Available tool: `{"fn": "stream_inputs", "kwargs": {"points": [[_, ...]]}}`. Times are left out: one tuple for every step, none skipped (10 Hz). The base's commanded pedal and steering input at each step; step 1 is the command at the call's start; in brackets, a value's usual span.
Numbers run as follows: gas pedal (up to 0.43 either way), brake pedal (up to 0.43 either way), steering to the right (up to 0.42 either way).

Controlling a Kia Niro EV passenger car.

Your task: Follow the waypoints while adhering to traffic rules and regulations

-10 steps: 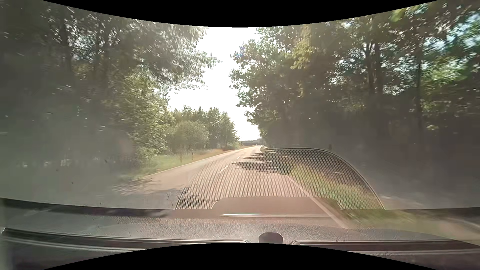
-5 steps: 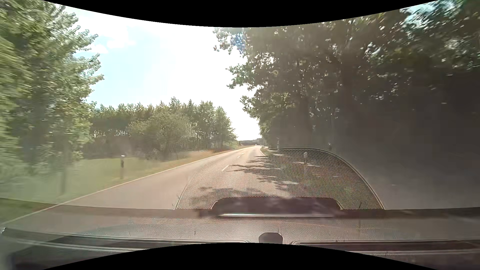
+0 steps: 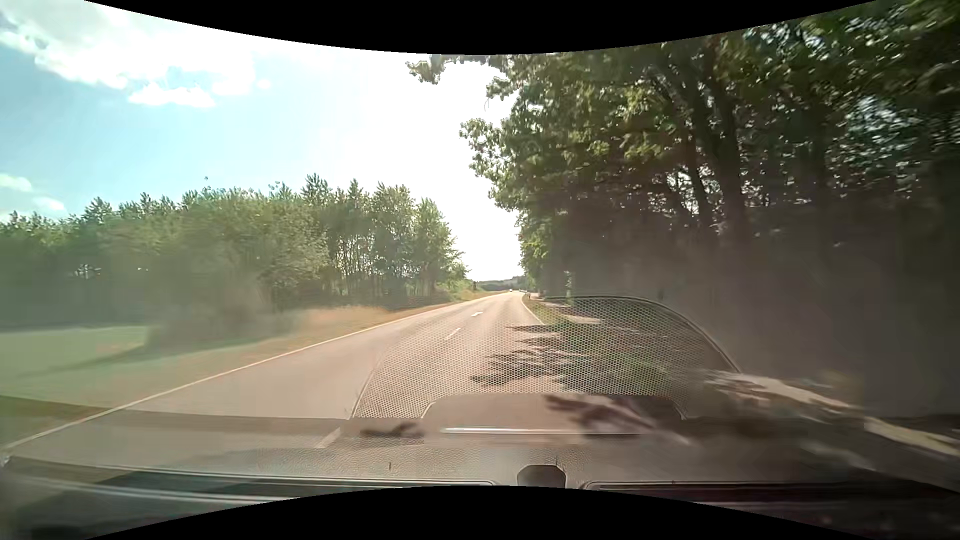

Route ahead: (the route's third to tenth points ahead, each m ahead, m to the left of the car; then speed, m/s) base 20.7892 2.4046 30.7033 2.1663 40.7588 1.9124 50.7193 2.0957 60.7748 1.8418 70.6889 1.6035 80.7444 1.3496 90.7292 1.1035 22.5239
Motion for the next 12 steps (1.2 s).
{"fn": "stream_inputs", "kwargs": {"points": [[0.047,0.006,0.000],[0.059,0.006,0.000],[0.067,0.006,0.000],[0.079,0.006,0.000],[0.079,0.006,0.000],[0.087,0.006,0.000],[0.110,0.006,0.000],[0.110,0.006,0.000],[0.110,0.006,0.000],[0.110,0.006,0.000],[0.110,0.006,0.000],[0.110,0.006,0.001]]}}
